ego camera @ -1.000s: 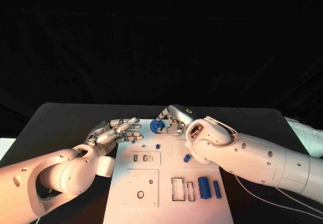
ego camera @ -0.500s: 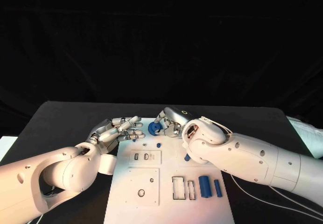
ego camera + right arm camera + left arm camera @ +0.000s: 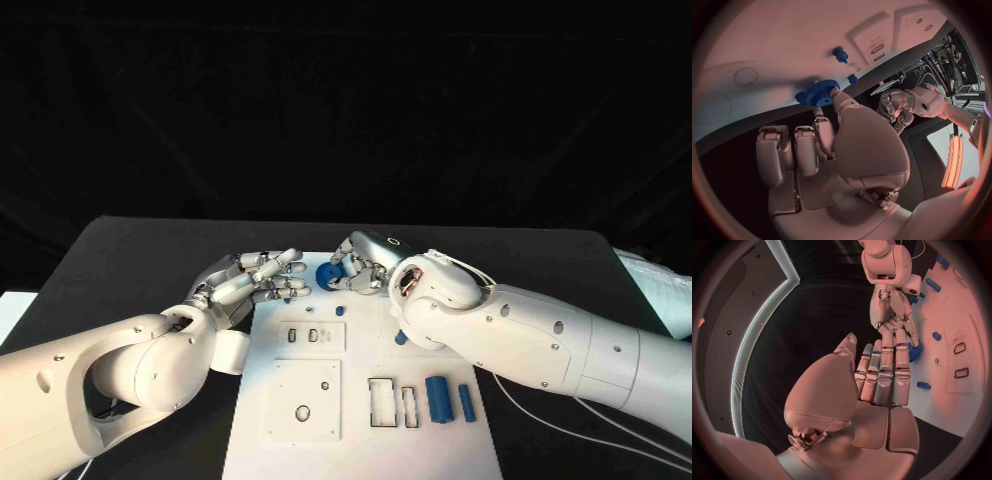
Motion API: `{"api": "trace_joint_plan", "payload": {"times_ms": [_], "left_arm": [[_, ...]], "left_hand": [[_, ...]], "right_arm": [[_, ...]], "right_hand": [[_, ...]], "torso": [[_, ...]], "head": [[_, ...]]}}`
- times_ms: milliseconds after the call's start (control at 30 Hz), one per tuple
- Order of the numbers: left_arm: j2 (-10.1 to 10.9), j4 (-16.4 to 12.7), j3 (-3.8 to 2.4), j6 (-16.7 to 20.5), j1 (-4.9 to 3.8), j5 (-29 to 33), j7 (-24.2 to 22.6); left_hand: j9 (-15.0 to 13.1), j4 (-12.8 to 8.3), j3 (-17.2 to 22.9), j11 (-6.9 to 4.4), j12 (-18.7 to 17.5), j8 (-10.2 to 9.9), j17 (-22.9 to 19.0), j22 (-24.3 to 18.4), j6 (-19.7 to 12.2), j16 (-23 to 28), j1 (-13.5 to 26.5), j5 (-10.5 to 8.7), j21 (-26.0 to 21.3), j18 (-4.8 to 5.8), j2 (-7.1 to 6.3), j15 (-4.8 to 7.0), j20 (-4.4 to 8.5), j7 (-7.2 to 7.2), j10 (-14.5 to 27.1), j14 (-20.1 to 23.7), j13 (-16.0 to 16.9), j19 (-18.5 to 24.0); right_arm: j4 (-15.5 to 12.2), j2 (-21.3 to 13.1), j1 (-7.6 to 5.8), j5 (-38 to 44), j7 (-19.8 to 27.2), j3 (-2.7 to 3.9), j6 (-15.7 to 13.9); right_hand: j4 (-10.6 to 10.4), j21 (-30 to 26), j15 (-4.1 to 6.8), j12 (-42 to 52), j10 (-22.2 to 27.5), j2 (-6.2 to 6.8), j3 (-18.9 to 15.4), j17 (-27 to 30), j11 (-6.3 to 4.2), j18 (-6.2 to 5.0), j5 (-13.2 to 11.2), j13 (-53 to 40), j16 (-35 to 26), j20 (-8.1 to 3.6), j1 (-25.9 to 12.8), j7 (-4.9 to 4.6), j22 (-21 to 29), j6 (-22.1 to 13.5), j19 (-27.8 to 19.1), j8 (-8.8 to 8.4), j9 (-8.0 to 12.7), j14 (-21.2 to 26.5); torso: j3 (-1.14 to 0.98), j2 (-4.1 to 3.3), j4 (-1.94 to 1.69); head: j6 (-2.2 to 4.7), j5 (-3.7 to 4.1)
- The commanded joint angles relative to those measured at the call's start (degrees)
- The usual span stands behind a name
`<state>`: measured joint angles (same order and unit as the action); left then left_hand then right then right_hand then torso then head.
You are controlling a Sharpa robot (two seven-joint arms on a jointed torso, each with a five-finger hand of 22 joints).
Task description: Assemble the parts on the task board
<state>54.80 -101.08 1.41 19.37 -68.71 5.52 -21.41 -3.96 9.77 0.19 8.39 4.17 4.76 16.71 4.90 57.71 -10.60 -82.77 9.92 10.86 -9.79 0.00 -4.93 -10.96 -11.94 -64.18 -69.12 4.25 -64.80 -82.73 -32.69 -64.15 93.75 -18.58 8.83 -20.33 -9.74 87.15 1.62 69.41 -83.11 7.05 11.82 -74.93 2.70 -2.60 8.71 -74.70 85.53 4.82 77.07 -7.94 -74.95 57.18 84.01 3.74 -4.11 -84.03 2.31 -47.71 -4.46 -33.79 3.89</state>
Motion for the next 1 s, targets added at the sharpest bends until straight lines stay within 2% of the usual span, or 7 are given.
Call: {"api": "trace_joint_plan", "payload": {"times_ms": [33,167,433,633,800,900,1000], "left_arm": [[-0.08,-0.08,-0.04,-1.06,-0.07,0.03,-0.07],[-0.07,-0.09,-0.04,-1.06,-0.07,0.03,-0.03],[-0.03,-0.08,-0.04,-1.05,-0.07,0.03,-0.03],[-0.03,-0.02,-0.04,-1.09,-0.07,0.03,0.00],[0.14,0.01,-0.04,-1.10,-0.06,0.03,-0.04],[0.48,-0.08,-0.04,-1.10,-0.06,0.03,-0.06],[0.77,-0.05,-0.04,-1.05,-0.06,0.03,-0.07]], "left_hand": [[0.00,-0.32,-0.03,0.11,-0.31,-0.38,0.07,-0.05,-0.21,0.34,-0.63,-0.26,-0.26,-0.56,-0.11,-0.13,-0.10,-0.05,0.48,0.19,0.01,-0.31],[0.00,-0.32,-0.03,0.11,-0.31,-0.38,0.07,-0.05,-0.21,0.34,-0.63,-0.26,-0.26,-0.56,-0.11,-0.13,-0.10,-0.05,0.48,0.19,0.01,-0.31],[0.00,-0.32,-0.03,0.11,-0.31,-0.38,0.07,-0.05,-0.21,0.34,-0.63,-0.26,-0.26,-0.56,-0.11,-0.13,-0.10,-0.05,0.48,0.19,0.01,-0.31],[0.00,-0.32,-0.03,0.11,-0.31,-0.38,0.07,-0.05,-0.21,0.34,-0.63,-0.26,-0.26,-0.56,-0.11,-0.13,-0.10,-0.05,0.48,0.19,0.01,-0.31],[0.00,-0.32,-0.03,0.11,-0.31,-0.38,0.07,-0.05,-0.21,0.34,-0.63,-0.26,-0.26,-0.56,-0.11,-0.13,-0.10,-0.05,0.48,0.19,0.01,-0.31],[0.00,-0.32,-0.02,0.11,-0.31,-0.39,0.10,-0.06,-0.21,0.36,-0.61,-0.27,-0.27,-0.56,-0.10,-0.13,-0.10,-0.06,0.49,0.20,0.01,-0.31],[0.00,-0.33,0.00,0.13,-0.32,-0.40,0.14,-0.06,-0.23,0.38,-0.59,-0.27,-0.29,-0.56,-0.07,-0.14,-0.10,-0.07,0.51,0.20,0.01,-0.32]], "right_arm": [[0.21,0.13,-0.01,0.69,-0.23,-0.02,-0.27],[0.31,0.11,-0.01,0.43,-0.05,-0.05,-0.53],[-0.07,-0.23,0.04,0.14,0.25,-0.11,-0.83],[-1.46,-1.66,0.40,-0.46,1.58,-0.13,-4.56],[-4.97,-6.17,1.11,-4.35,5.16,0.20,-6.61],[-7.80,-11.57,1.32,-9.49,10.57,0.83,-4.70],[-9.47,-16.49,1.35,-13.62,14.51,1.40,-2.68]], "right_hand": [[-0.83,-0.29,-0.74,-1.46,0.58,1.38,-1.56,-5.22,0.60,0.79,-0.73,-0.16,-0.44,0.54,-1.08,-0.58,-7.43,-2.69,0.33,-0.37,0.49,-4.04],[-2.63,-0.43,-1.20,-2.88,1.21,1.84,-4.49,-5.06,1.07,0.73,-0.92,0.76,-0.54,1.06,-1.27,-1.06,-7.20,-4.81,0.14,-0.21,0.36,-4.00],[-3.96,-0.43,-1.13,-2.64,1.09,1.18,-6.09,-5.24,0.91,0.73,-0.17,0.59,-0.44,1.14,-0.21,-0.82,-7.27,-3.60,0.18,0.23,0.05,-4.04],[-3.93,-0.27,-0.86,-1.84,0.72,0.15,-6.10,-5.59,0.58,0.81,1.39,0.06,-0.25,0.92,1.00,-0.46,-7.66,-2.27,0.48,0.49,-0.09,-4.12],[-3.23,-0.17,-0.72,-1.40,0.53,-0.36,-5.79,-5.75,0.44,0.86,2.51,-0.26,-0.16,0.77,2.22,-0.36,-7.88,-1.81,0.66,0.43,-0.07,-4.16],[-2.70,-0.26,-0.69,-1.99,0.87,0.30,-6.16,-5.58,0.42,0.82,3.77,0.08,-0.24,0.71,2.72,-0.34,-7.71,-1.71,0.51,0.28,0.00,-4.12],[-2.16,-0.36,-0.67,-2.44,1.15,0.45,-6.19,-5.58,0.40,0.77,4.19,0.34,-0.26,0.69,3.41,-0.32,-7.51,-1.54,0.35,0.25,0.01,-4.10]], "torso": [[0.00,0.01,0.03],[-0.01,0.00,0.04],[-0.03,0.00,0.03],[-0.03,0.02,-0.02],[-0.06,0.10,0.18],[-0.10,0.15,0.43],[-0.24,0.32,0.93]], "head": [[-0.02,-0.07],[-0.03,-0.13],[-0.10,-0.10],[0.00,0.05],[0.09,-0.02],[0.10,0.00],[0.10,0.07]]}}
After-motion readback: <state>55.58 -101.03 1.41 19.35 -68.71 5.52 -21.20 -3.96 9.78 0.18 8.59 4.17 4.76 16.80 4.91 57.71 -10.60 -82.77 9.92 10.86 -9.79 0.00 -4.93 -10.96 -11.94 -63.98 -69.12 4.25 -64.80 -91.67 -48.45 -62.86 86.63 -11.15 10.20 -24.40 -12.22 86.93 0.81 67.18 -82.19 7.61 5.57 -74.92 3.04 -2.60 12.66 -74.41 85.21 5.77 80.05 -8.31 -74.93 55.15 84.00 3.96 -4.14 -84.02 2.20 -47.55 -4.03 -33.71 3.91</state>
